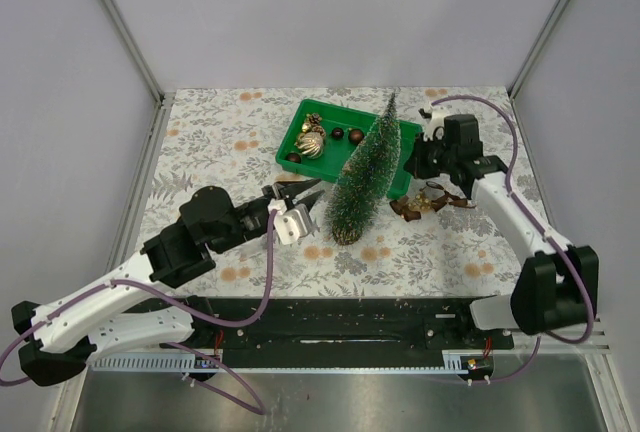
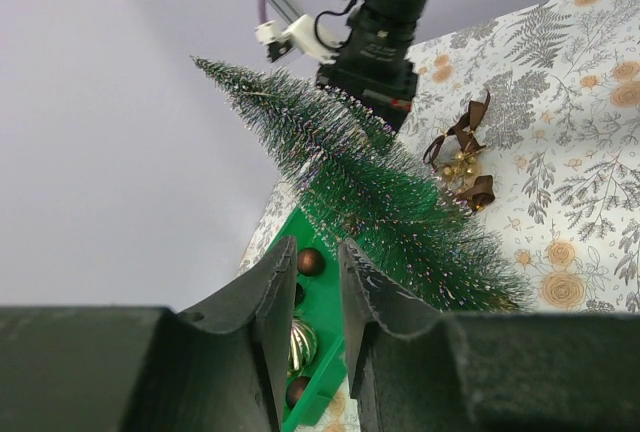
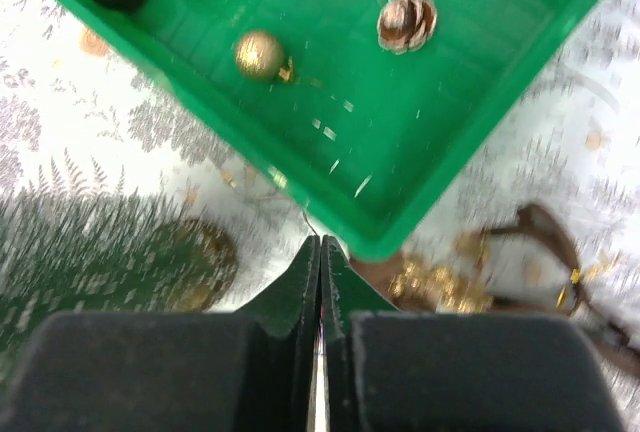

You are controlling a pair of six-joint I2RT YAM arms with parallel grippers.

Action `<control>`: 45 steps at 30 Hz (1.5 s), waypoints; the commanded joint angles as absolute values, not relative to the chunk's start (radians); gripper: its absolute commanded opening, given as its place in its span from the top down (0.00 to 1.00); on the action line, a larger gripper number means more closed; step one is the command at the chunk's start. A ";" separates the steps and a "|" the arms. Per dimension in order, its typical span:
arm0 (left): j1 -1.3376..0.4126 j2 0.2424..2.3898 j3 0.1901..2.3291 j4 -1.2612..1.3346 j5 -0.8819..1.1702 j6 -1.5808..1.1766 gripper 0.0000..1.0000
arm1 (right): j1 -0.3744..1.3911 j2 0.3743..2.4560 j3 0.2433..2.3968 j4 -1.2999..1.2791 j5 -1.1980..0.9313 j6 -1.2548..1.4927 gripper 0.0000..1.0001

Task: Decorate the small christmas tree

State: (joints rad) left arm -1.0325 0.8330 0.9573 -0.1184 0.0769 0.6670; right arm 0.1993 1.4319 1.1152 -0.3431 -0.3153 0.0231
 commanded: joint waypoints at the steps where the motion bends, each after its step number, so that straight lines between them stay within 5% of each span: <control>1: -1.028 0.808 0.973 -0.081 0.100 0.644 0.72 | 0.232 1.215 1.026 -0.370 -0.244 0.178 1.00; 28: -1.028 0.779 0.908 -0.074 0.110 0.629 0.72 | 0.512 0.850 0.953 -0.574 -0.371 0.370 1.00; 45: -1.020 0.781 0.908 -0.084 0.123 0.617 0.72 | 0.618 0.908 0.781 -0.149 -0.416 0.629 1.00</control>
State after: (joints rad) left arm -1.0256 0.7925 0.9058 -0.1184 0.1017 0.6304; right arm 0.5903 0.9157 0.7956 -0.2871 -0.4530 0.5545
